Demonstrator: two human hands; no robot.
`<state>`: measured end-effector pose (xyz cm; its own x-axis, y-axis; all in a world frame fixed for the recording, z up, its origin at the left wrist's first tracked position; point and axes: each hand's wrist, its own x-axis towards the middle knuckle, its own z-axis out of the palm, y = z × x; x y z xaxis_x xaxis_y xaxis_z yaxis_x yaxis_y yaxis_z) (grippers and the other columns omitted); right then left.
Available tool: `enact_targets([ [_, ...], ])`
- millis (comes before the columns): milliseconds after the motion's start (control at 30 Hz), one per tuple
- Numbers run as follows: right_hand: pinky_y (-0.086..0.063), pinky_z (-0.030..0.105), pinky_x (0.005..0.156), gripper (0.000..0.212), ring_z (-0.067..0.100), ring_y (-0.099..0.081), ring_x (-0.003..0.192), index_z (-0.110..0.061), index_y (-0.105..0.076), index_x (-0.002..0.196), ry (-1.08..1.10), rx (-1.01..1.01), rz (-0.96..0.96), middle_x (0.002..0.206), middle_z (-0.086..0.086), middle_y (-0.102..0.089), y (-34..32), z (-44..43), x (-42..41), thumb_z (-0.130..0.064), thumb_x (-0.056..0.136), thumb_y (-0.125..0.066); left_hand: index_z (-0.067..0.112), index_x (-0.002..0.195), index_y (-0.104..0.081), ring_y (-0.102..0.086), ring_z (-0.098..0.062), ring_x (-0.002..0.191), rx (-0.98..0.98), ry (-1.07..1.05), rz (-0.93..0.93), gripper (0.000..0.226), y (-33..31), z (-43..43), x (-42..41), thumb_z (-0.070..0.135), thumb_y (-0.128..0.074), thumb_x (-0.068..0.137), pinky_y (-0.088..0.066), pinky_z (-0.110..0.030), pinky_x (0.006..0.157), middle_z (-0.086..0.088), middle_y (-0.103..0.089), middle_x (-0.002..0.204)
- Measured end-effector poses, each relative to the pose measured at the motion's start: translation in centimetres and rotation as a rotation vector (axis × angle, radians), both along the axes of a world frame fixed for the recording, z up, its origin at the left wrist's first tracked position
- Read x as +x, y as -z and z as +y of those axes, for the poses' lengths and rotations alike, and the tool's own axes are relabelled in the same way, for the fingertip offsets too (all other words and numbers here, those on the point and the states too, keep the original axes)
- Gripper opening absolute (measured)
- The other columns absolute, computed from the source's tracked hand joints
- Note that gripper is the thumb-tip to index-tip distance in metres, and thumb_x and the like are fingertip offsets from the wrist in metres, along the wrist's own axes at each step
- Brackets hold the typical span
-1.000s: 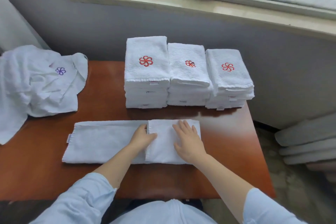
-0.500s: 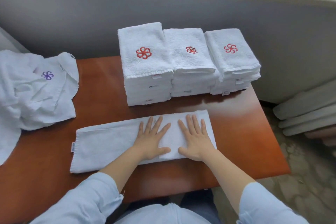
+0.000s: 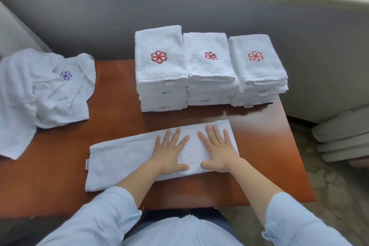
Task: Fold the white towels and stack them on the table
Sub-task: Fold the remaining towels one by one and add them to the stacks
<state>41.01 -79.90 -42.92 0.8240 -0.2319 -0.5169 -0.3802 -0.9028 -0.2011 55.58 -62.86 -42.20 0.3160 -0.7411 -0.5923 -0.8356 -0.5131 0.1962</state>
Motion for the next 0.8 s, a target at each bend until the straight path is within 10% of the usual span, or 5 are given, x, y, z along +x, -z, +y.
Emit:
enact_targets([
  [500,0.01,0.041,0.122,0.068,0.019,0.005,0.152,-0.028,-0.024,0.153,0.183,0.06,-0.319,0.165,-0.003,-0.008,-1.5,10.4,4.6,-0.038,0.092,-0.05,0.037,0.157,-0.011,0.009,-0.02,0.152,-0.069,-0.024,-0.091,0.067,-0.7,10.2,7.7,0.036,-0.048,0.1,0.001,-0.044,0.122,-0.001,0.009,0.165],
  [633,-0.021,0.029,0.118,0.05,0.015,-0.024,0.144,-0.026,-0.048,0.139,0.278,0.074,-0.46,0.154,-0.005,-0.033,-1.1,16.9,7.5,-0.031,0.09,-0.058,0.036,0.154,-0.023,-0.013,-0.022,0.15,-0.117,0.085,-0.105,0.062,-0.9,13.9,12.8,0.027,-0.051,0.1,-0.015,-0.038,0.121,-0.002,-0.01,0.164],
  [800,-0.044,0.029,0.095,0.031,0.019,-0.05,0.121,-0.02,-0.068,0.117,0.359,0.115,-0.546,0.128,-0.002,-0.057,-0.8,25.5,10.4,-0.023,0.086,-0.063,0.04,0.147,-0.038,-0.045,-0.018,0.12,-0.176,0.179,-0.066,0.058,-1.3,18.2,18.6,0.016,-0.048,0.096,-0.043,-0.029,0.082,0.006,-0.04,0.139],
])
